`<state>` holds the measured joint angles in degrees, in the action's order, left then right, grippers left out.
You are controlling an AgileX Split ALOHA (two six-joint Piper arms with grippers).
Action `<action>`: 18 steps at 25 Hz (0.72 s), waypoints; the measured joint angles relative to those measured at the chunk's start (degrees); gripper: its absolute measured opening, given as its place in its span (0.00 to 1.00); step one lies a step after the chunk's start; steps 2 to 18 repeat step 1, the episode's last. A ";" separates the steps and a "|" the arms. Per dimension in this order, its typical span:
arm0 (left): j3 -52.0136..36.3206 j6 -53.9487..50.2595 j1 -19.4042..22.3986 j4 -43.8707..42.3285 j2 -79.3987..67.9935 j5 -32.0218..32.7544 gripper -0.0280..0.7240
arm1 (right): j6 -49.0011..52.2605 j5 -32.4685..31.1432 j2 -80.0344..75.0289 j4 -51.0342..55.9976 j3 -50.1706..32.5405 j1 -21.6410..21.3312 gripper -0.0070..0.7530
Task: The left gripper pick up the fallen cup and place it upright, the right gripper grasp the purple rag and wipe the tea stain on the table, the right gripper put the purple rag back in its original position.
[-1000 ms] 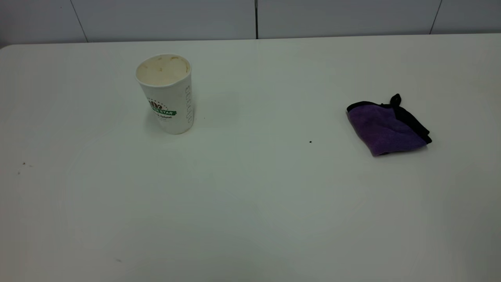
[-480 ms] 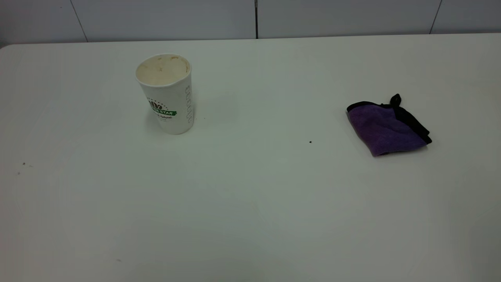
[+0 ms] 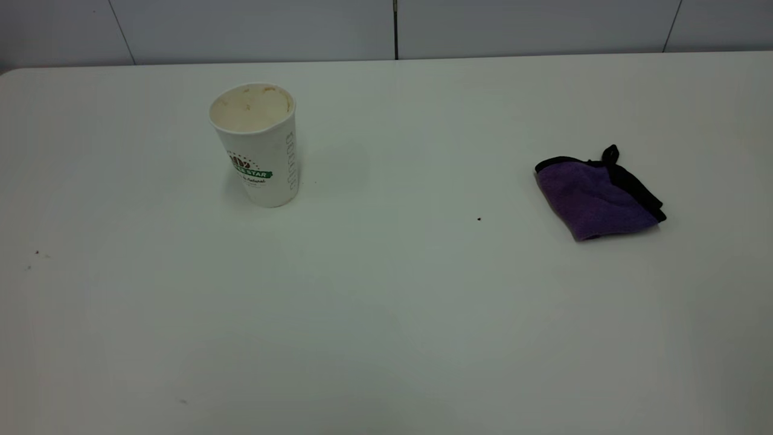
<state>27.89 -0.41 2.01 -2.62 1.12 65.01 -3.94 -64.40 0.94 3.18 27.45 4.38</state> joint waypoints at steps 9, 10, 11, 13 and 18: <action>0.00 0.00 0.00 0.00 0.00 0.00 0.65 | 0.00 0.00 0.00 0.00 0.00 0.00 0.75; 0.00 0.00 0.00 0.00 0.00 0.00 0.65 | 0.00 0.00 0.00 0.00 0.00 0.00 0.75; 0.00 0.00 0.00 0.00 0.00 0.00 0.65 | 0.00 0.00 0.00 0.00 0.00 0.00 0.75; 0.00 0.00 0.00 0.00 0.00 0.00 0.65 | 0.00 0.00 0.00 0.00 0.00 0.00 0.75; 0.00 0.00 0.00 0.00 0.00 0.00 0.65 | 0.00 0.00 0.00 0.00 0.00 0.00 0.75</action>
